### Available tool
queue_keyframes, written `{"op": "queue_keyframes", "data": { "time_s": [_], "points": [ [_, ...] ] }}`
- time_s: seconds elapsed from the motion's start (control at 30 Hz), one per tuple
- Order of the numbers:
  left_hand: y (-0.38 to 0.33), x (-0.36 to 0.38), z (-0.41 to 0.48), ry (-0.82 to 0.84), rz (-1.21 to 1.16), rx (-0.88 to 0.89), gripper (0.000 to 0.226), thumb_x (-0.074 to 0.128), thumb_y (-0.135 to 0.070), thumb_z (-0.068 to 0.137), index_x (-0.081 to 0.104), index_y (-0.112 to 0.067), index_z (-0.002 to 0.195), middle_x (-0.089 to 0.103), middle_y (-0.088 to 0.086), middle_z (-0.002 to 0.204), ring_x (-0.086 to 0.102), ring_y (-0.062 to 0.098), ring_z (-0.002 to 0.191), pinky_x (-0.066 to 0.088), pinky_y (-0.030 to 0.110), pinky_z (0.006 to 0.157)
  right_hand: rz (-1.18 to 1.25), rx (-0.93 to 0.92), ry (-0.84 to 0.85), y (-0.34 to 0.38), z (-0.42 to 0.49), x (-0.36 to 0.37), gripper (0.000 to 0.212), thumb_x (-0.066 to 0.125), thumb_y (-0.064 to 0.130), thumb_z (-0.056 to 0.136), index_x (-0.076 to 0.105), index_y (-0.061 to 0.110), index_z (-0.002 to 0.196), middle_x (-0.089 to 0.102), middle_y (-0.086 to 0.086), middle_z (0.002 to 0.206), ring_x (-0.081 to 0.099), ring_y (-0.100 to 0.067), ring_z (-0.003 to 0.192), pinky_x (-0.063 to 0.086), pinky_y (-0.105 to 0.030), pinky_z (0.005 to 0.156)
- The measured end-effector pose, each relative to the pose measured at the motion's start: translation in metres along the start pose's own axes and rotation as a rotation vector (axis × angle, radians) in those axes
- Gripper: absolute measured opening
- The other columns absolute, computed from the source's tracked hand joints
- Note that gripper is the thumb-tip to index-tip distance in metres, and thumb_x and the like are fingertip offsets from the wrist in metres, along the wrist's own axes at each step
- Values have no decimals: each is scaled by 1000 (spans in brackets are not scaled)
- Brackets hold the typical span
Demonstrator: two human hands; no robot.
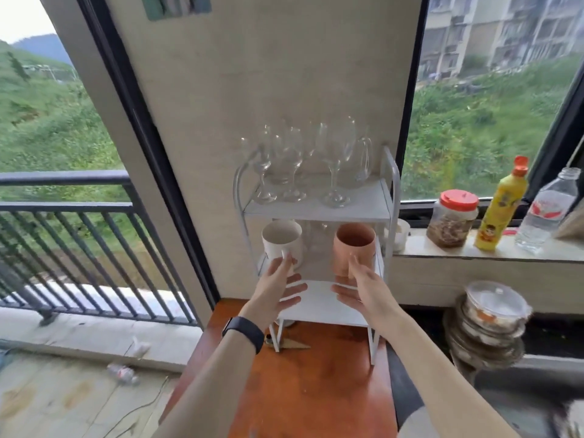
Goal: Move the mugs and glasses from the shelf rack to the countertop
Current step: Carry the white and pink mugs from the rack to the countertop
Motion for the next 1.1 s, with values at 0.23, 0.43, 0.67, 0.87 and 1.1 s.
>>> {"op": "queue_keyframes", "data": {
  "time_s": [0.23,0.43,0.67,0.87,1.1],
  "points": [
    [7,-40,-3,142,-119,-31,30,52,-45,98,63,-17,104,64,19,111,69,26,92,54,38,85,28,-34,-252,1,-16,8,43,49,47,100,63,6,103,72,-16,96,72,-27,87,57,-33,78],
    [-16,-54,-24,352,22,59,27,54,-46,95,63,-20,97,67,18,99,69,23,84,54,35,79,32,-92,-284,7,-64,13,41,53,47,98,60,9,86,70,-13,85,72,-24,75,57,-30,68],
    [-19,4,-59,592,212,84,46,55,-54,84,62,-17,111,66,16,107,70,26,95,54,40,92,-2,-173,-454,15,-136,-23,40,50,43,101,56,10,80,74,-14,82,75,-31,83,59,-39,77],
    [2,91,-102,834,258,29,35,51,-47,95,61,-20,114,67,18,115,70,26,98,50,47,103,58,-221,-689,8,-227,-96,40,50,40,102,51,10,75,72,-15,74,73,-31,74,57,-37,69],
    [36,245,-196,1127,295,-7,31,53,-46,97,58,-19,110,68,14,103,69,25,90,53,41,88,121,-264,-1002,-19,-381,-202,39,52,39,101,52,9,76,72,-19,79,73,-32,73,57,-38,69]
  ]
}}
Point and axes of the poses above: each hand's wrist, its own z-axis towards the middle knuckle, its own x-axis out of the palm, y = z × x, the point moved 2 cm from there along z, towards the middle knuckle
